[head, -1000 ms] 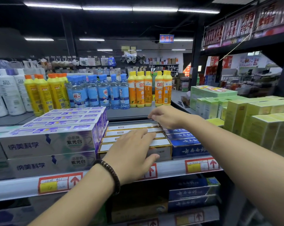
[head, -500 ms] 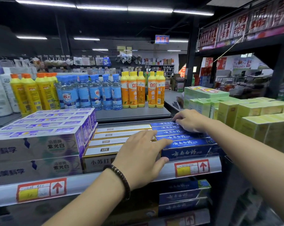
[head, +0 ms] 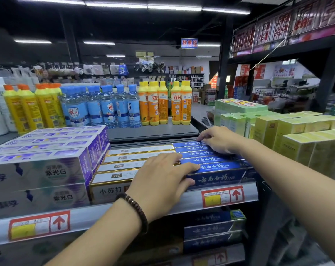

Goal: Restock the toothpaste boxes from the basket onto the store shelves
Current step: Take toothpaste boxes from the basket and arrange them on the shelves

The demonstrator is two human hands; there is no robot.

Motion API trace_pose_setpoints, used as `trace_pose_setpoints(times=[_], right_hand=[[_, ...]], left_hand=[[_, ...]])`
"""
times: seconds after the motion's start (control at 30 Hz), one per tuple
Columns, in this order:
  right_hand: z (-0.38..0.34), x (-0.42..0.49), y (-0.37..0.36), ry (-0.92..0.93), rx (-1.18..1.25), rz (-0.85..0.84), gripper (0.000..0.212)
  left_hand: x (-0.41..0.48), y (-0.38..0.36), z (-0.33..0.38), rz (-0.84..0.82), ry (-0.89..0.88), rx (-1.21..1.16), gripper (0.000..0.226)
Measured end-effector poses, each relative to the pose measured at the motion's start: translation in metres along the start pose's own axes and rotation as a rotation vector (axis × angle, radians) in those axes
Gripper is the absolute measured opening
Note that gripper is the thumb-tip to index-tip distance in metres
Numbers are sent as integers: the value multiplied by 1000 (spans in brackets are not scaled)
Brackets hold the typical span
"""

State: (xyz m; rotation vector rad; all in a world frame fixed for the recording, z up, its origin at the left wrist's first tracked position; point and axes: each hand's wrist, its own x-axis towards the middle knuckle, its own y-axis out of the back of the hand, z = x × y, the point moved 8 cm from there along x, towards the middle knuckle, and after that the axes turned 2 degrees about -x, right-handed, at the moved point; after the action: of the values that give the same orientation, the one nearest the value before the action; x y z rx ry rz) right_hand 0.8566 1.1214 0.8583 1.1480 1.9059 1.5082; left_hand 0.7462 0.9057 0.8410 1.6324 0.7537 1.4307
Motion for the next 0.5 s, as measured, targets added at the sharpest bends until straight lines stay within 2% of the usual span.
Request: trace_pose_setpoints(times=[0.5], right_hand=[[4,0,0,11,-13,-54,38]], left_hand=[[1,-2,2,90,-20,-14,36]])
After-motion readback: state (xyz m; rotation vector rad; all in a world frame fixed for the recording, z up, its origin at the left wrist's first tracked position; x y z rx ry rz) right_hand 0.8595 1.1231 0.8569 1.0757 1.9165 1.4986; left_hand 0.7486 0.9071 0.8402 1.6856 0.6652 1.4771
